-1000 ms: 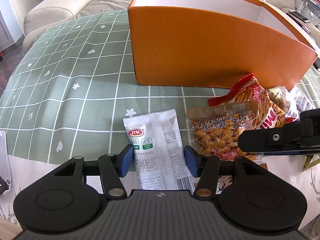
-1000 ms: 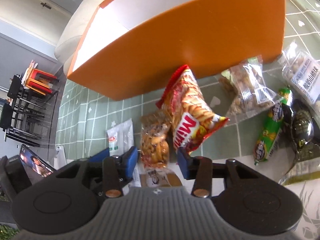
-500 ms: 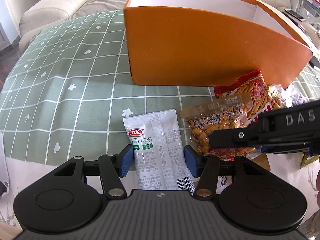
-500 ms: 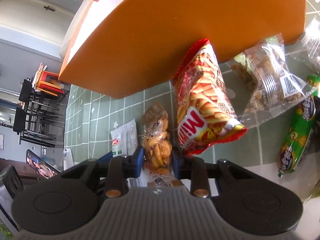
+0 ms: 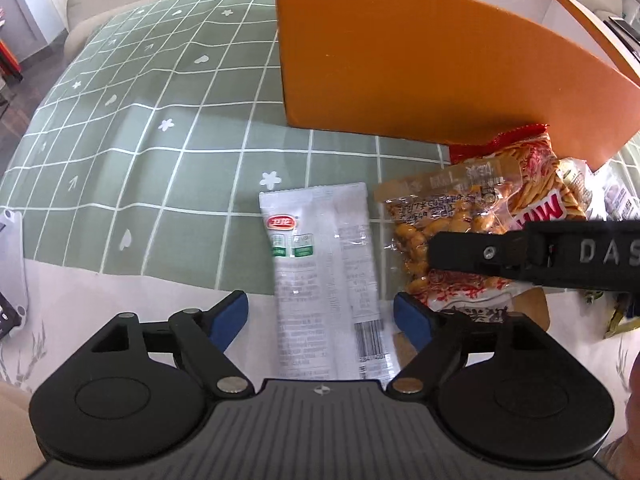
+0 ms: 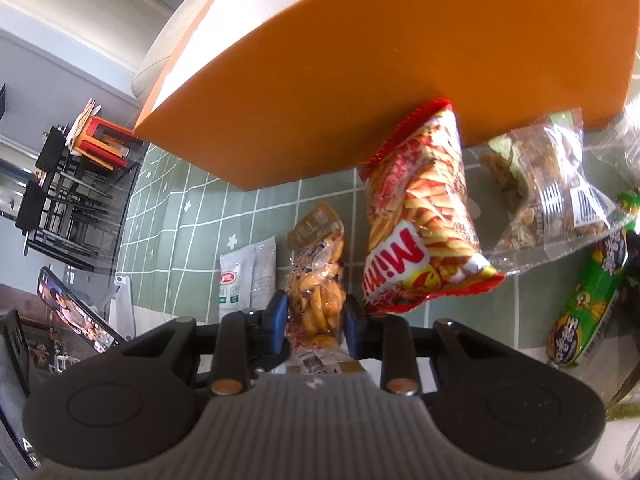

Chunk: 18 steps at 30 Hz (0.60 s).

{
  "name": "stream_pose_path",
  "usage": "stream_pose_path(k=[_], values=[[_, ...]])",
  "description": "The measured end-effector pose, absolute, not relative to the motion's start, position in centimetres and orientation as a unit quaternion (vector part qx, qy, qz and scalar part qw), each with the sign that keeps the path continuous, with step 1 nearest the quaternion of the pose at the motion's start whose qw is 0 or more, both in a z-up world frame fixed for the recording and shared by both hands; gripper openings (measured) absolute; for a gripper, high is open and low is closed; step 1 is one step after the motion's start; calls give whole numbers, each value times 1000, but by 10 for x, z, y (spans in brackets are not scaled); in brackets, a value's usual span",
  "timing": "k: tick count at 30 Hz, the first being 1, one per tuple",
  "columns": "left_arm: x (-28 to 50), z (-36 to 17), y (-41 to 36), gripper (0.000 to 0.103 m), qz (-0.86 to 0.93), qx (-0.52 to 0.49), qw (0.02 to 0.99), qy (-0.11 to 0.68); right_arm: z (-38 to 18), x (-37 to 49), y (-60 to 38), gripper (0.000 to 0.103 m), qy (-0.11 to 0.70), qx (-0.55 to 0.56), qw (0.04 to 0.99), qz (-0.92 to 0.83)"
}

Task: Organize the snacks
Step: 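Close left tool on the white sachet while right tool holds the peanut bag raised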

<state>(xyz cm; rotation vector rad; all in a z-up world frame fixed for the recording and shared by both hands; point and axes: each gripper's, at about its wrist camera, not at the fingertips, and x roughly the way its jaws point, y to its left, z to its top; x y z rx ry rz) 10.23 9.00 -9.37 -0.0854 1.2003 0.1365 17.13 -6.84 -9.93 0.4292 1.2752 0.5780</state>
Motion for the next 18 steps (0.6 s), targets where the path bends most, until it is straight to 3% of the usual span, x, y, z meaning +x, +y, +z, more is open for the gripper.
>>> stream_pose_path(k=[2,4,6,18], values=[[102,-93,88,86,61,-43,824,562,-96,170,-66,25,574,182,751,269],[99,-90,87,67,59,-39,829,554,-94,169,-66,22,568,182,753,279],[99,-89,87,58,63,-42,833,549,-92,166,-67,21,564,178,756,283],[89,-68,87,55,93,-77,849,514,-49,156,-77,21,498,127,805,298]])
